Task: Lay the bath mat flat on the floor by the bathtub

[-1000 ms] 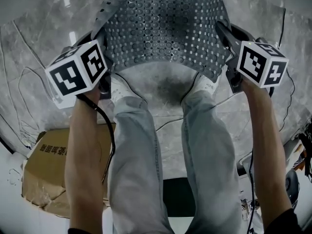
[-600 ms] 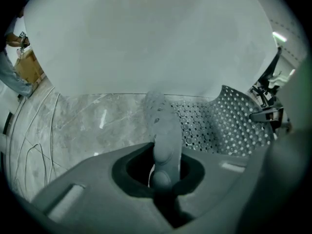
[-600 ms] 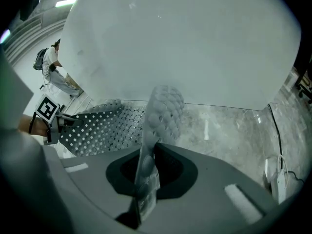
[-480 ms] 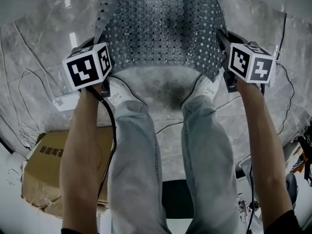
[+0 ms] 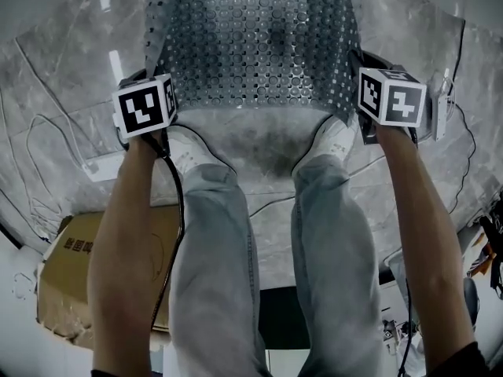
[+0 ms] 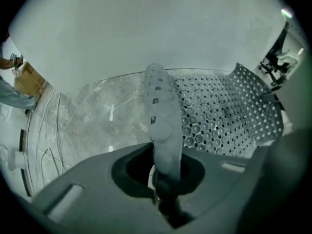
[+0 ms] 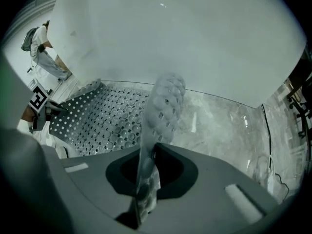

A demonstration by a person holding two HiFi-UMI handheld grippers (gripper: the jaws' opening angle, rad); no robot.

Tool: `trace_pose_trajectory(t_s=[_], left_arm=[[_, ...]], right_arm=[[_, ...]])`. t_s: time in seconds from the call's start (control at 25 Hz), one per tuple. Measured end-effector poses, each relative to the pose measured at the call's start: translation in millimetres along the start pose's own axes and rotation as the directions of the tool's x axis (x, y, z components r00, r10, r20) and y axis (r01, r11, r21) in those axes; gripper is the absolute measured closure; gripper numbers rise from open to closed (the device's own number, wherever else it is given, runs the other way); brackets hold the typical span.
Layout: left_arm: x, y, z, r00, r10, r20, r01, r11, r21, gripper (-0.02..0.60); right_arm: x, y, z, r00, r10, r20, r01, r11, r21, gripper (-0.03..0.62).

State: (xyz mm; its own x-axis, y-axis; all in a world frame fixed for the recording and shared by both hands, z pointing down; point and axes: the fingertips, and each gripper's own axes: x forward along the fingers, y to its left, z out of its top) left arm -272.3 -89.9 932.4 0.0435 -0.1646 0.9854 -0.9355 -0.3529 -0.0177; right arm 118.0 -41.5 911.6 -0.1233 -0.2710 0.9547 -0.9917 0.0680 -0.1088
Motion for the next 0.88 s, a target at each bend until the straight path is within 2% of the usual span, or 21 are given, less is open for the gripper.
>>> trace_pose_trajectory(t_s=[0.2,0.44,0.6,0.72,0.8,0.88], left_arm=[[16.5,9.3,-7.5,0.999,0.043,-0.033,-0.042,0.999,0.028,0.551],[34.7,26.5,-19.3,0.995,0.070,-0.077,-0.069,0.998,0.011,0.549],[42.8,33.0,-30.4,0.992,0.075,-0.106,-0.073,0.997,0.020,0.526],[39.3,38.8,-37.3,0.989,0.090,-0.114,-0.091,0.996,-0.009,0.485],[32.4,38.4,-43.7,0.989,0.081,-0.121,-0.088,0.995,-0.051,0.457],[22.2,40.4,-49.4,0.989,0.077,-0.128,-0.089,0.992,-0.090,0.457]], right_arm=[[9.8,-18.7,-9.7,0.997,-0.078,-0.012,0.078,0.997,0.015,0.566],[27.6,-27.5,-25.0,0.993,-0.095,-0.070,0.094,0.995,-0.025,0.560],[34.6,-39.2,-39.2,0.984,-0.099,-0.145,0.099,0.995,-0.012,0.559],[34.3,-48.7,-51.4,0.967,-0.126,-0.221,0.118,0.992,-0.050,0.560],[29.3,-54.2,-59.0,0.958,-0.148,-0.246,0.136,0.989,-0.064,0.499],[21.9,-55.7,-62.2,0.955,-0.157,-0.252,0.148,0.987,-0.056,0.490]])
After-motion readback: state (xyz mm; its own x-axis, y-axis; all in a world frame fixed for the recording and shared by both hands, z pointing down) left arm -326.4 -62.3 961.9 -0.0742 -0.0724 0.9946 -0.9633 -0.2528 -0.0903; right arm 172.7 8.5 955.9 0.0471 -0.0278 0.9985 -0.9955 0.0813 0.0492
